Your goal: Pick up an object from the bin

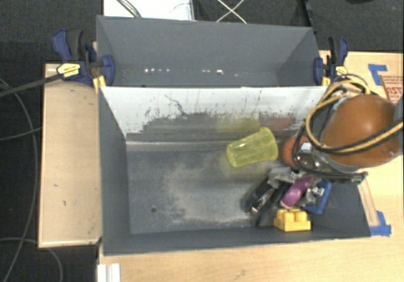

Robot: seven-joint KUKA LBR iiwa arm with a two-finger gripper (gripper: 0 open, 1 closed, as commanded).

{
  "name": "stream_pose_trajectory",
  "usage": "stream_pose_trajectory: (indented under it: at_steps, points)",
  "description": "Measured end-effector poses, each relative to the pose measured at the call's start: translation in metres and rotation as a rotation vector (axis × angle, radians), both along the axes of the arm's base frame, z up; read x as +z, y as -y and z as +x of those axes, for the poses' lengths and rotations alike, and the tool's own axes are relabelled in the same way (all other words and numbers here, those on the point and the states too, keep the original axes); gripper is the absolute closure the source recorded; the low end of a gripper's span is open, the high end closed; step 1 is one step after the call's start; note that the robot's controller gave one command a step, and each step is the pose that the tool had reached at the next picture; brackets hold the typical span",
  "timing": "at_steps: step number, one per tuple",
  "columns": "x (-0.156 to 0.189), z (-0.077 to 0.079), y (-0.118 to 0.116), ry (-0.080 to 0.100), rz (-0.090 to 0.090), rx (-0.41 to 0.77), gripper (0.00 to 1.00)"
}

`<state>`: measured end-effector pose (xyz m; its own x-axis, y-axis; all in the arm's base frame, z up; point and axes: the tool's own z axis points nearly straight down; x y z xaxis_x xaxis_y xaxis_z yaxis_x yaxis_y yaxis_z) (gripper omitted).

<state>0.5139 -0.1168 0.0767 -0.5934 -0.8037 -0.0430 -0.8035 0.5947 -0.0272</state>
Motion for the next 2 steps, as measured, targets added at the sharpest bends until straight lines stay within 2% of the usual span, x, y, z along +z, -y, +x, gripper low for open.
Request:
stream_pose_trajectory:
  at_steps: [1, 2]
  points:
    - [0.0003, 0.0001, 0.0091, -0.007, 0.020, 0.021, 1.00]
    - [0.0005, -0.0006, 0.0069, -0.006, 0.018, 0.022, 1.00]
